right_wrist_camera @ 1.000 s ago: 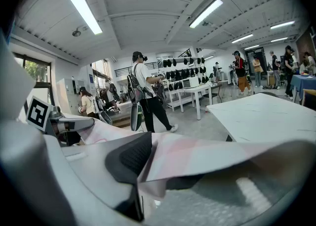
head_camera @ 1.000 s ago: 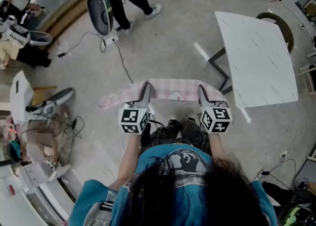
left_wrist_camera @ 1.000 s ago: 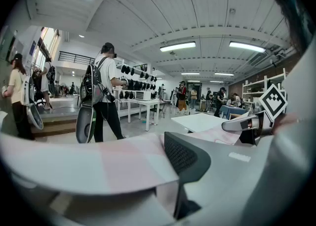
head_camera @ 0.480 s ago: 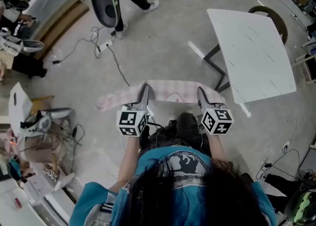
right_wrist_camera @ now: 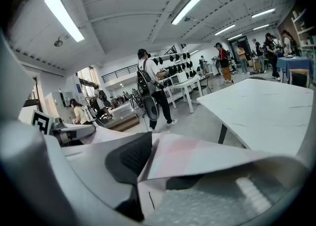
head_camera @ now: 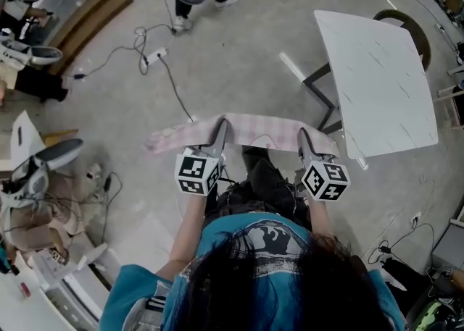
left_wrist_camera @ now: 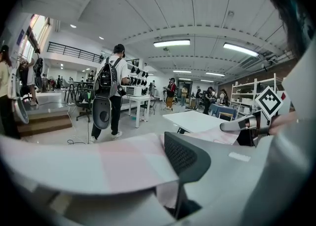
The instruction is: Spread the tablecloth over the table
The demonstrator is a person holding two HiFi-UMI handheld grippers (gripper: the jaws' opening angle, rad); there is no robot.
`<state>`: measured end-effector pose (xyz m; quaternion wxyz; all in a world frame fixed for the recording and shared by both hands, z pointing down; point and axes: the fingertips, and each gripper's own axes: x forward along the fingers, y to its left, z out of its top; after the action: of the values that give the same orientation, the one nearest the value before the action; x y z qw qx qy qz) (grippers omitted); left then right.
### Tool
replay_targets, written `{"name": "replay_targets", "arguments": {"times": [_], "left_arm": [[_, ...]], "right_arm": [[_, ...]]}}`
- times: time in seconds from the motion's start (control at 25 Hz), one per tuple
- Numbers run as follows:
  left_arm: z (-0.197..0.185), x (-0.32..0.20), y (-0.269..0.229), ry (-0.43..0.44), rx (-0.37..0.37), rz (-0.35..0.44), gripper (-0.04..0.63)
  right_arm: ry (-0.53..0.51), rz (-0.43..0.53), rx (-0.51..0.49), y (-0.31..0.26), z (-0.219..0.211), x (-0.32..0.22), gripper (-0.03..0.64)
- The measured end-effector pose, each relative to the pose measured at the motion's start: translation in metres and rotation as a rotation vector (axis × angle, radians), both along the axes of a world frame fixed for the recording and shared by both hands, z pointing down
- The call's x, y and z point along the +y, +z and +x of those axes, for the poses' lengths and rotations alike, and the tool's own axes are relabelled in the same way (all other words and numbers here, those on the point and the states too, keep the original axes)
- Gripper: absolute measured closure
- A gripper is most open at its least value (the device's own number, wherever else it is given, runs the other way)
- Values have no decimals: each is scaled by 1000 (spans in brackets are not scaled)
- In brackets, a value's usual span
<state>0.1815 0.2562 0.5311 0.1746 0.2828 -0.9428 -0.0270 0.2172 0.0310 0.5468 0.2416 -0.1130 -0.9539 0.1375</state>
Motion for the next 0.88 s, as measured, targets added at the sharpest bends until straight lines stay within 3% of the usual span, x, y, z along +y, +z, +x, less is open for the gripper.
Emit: {"name": "replay_targets", "arguments": {"times": [0.2,0.52,0.88], "left_arm": [[-31,-8,9,41,13,-22,518],[-116,-24,18,130,41,-62,518],[-208,-68,12,268,34,-75,518]], "right_arm": [[15,-46,31,16,-30,-10,535],[93,-116,79,31,-94,-21,535],[222,-155,58,27,-162,-55,535]]}}
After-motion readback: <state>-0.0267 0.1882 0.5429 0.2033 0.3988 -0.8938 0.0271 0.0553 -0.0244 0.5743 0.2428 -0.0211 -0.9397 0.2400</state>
